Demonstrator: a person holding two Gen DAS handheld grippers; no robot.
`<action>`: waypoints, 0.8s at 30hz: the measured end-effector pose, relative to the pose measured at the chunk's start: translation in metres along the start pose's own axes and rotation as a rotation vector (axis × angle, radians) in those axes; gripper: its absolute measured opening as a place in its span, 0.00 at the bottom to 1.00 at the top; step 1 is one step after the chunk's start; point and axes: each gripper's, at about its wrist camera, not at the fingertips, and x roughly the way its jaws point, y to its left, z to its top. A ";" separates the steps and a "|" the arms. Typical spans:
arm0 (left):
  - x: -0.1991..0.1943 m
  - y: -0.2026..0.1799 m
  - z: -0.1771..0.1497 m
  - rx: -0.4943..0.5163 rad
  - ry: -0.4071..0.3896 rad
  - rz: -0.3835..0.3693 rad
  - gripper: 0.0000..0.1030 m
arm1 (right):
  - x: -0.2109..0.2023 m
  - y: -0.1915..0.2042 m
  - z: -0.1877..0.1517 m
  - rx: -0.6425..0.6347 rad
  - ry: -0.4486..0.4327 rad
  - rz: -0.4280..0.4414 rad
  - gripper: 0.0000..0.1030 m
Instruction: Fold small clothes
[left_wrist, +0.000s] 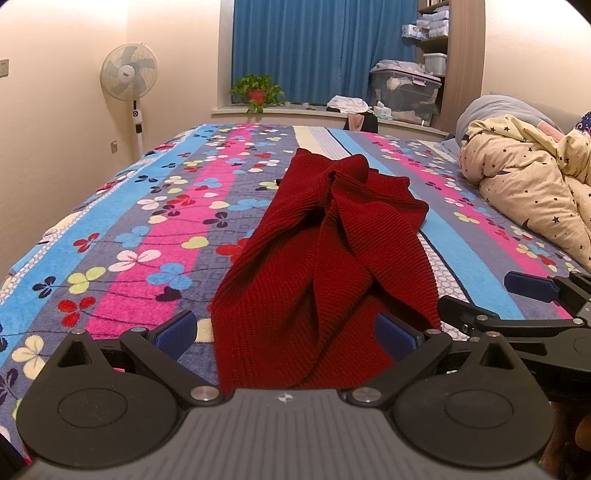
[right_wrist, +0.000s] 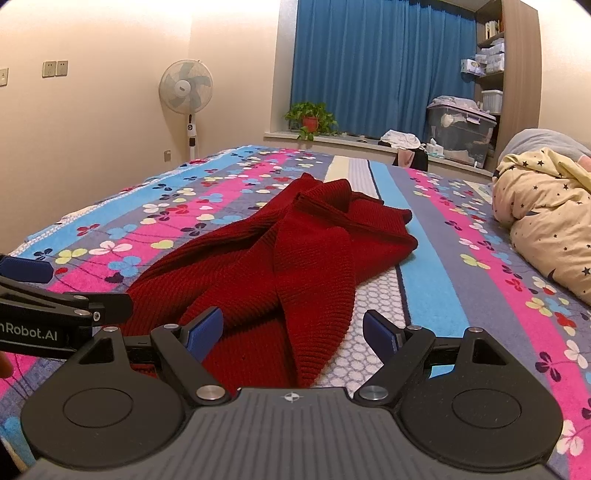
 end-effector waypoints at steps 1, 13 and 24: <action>0.000 0.000 0.000 -0.001 -0.001 -0.001 0.99 | 0.001 0.001 -0.001 0.001 0.001 0.000 0.82; 0.000 0.001 -0.001 -0.003 0.001 0.003 0.99 | 0.004 -0.003 -0.001 0.002 0.007 0.006 0.82; 0.000 0.001 -0.002 -0.002 0.001 0.003 0.99 | 0.004 -0.004 -0.001 -0.009 -0.016 -0.001 0.82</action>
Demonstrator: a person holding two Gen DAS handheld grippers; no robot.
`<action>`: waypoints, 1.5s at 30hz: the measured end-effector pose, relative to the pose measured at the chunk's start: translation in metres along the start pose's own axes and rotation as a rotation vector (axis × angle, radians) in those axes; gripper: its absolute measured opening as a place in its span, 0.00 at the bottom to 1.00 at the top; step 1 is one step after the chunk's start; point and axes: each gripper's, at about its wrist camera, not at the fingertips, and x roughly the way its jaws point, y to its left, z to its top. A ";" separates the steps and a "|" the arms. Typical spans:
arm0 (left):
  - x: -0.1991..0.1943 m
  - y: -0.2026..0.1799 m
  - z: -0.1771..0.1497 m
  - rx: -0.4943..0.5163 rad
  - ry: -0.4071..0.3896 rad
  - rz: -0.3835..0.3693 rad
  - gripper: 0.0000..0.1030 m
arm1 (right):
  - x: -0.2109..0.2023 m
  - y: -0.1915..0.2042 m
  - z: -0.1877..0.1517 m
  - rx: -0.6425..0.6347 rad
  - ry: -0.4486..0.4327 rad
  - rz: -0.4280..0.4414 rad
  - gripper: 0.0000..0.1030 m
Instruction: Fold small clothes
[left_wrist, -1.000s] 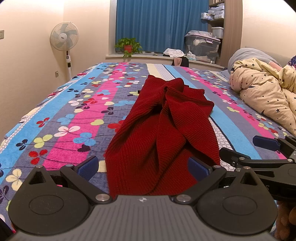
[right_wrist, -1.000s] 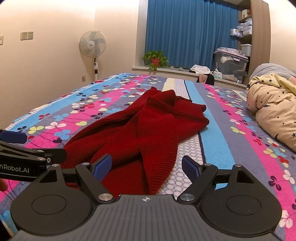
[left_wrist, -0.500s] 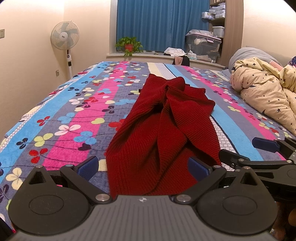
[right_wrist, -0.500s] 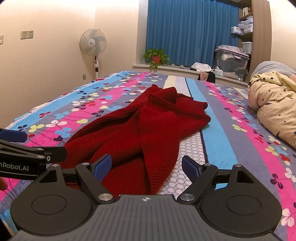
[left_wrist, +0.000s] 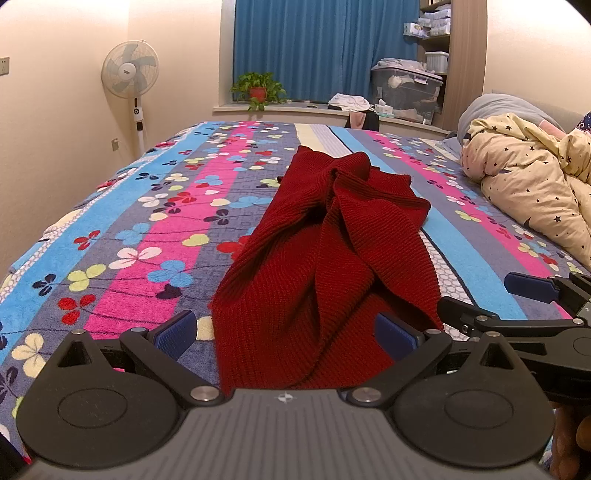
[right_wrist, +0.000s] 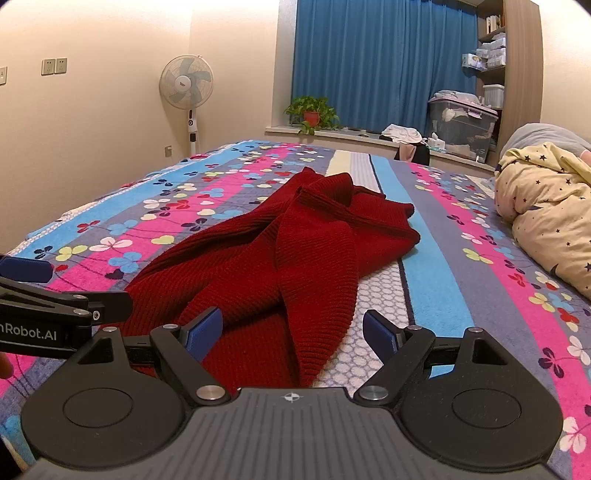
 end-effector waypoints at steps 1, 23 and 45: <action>0.000 -0.001 0.000 0.000 0.000 0.000 0.99 | -0.001 0.001 0.000 -0.006 -0.004 -0.003 0.82; -0.001 0.015 0.007 -0.042 -0.021 0.024 0.99 | -0.007 -0.004 0.006 0.001 -0.072 -0.087 0.82; 0.123 0.118 0.084 -0.110 0.153 -0.144 0.27 | 0.025 -0.046 0.017 0.170 0.044 -0.039 0.44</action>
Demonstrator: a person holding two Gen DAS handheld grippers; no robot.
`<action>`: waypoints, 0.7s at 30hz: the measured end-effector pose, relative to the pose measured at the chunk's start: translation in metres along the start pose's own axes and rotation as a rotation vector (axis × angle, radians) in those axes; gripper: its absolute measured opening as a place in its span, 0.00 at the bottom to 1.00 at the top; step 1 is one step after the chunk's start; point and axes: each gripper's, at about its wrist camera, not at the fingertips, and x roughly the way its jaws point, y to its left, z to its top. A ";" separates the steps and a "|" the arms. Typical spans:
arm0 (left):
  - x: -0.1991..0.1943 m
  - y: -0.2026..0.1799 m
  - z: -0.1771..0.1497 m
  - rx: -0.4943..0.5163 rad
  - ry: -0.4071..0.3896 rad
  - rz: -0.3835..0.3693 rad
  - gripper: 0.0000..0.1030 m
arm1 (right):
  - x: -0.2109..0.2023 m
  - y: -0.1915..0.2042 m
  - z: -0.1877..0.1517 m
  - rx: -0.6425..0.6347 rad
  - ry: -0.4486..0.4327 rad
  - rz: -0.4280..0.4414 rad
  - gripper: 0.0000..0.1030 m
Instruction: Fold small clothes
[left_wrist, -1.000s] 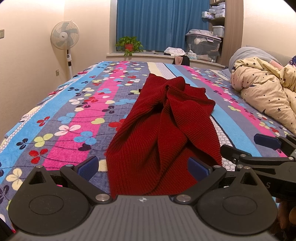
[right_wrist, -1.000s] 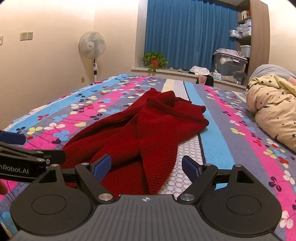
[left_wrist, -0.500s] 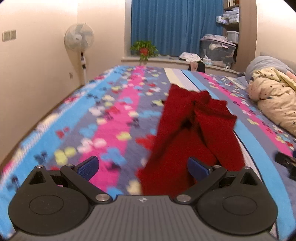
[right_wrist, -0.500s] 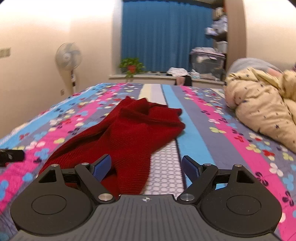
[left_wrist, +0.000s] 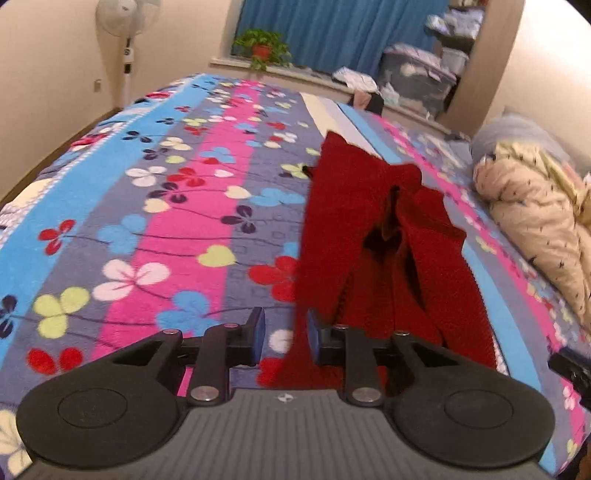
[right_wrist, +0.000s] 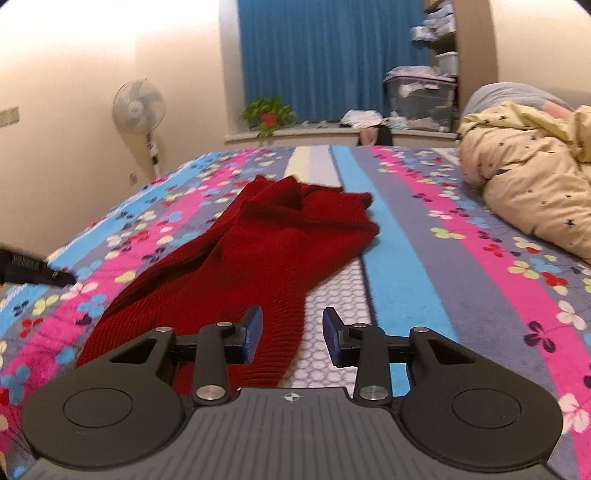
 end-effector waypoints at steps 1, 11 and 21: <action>0.004 -0.005 -0.001 0.010 0.014 -0.002 0.28 | 0.007 0.001 0.003 -0.008 0.005 0.001 0.47; 0.039 -0.010 -0.013 0.060 0.146 0.007 0.50 | 0.139 0.050 0.057 -0.122 0.061 -0.027 0.75; 0.069 0.003 -0.009 -0.028 0.212 0.003 0.54 | 0.269 0.095 0.093 -0.243 0.230 -0.101 0.48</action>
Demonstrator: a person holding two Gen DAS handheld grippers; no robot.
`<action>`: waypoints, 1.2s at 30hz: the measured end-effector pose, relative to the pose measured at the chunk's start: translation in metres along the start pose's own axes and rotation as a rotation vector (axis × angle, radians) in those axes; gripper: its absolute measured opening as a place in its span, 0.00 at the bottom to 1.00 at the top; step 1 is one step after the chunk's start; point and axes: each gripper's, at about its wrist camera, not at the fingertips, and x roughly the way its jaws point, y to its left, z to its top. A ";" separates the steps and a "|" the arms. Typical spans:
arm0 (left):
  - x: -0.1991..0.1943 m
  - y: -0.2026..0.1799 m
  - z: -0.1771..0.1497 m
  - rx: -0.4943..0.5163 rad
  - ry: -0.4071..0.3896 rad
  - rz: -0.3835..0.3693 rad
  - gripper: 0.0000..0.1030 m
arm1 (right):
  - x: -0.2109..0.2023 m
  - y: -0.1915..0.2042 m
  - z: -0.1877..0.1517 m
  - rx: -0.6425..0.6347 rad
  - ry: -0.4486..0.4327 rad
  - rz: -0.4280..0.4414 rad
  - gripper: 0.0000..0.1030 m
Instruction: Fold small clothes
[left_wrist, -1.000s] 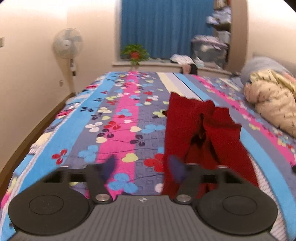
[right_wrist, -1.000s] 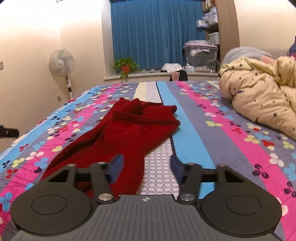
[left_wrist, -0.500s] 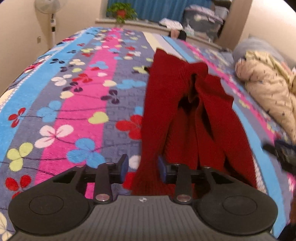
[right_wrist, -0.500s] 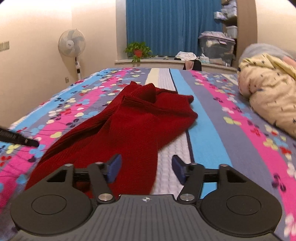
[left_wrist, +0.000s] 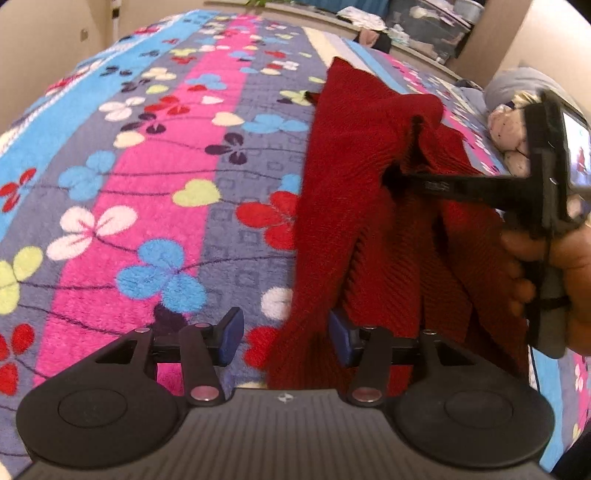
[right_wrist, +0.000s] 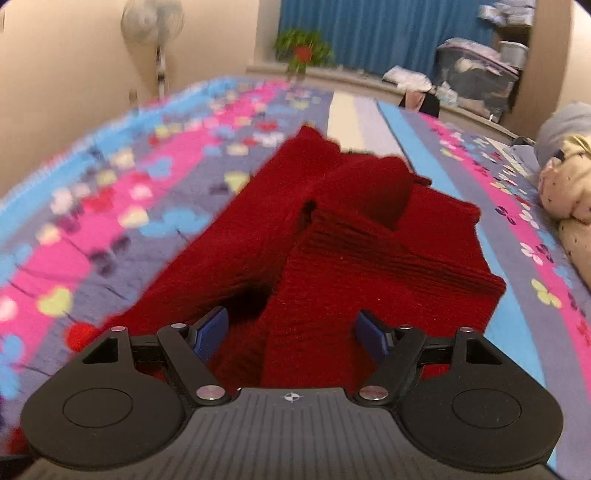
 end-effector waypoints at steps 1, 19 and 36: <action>0.003 0.003 0.001 -0.018 0.005 0.001 0.54 | 0.000 -0.006 0.000 -0.007 0.006 -0.022 0.36; -0.085 0.024 -0.009 -0.093 -0.189 -0.082 0.00 | -0.239 -0.206 -0.221 0.628 -0.118 -0.021 0.00; -0.087 0.024 -0.061 -0.119 -0.006 -0.097 0.49 | -0.159 -0.263 -0.196 0.491 -0.005 0.070 0.47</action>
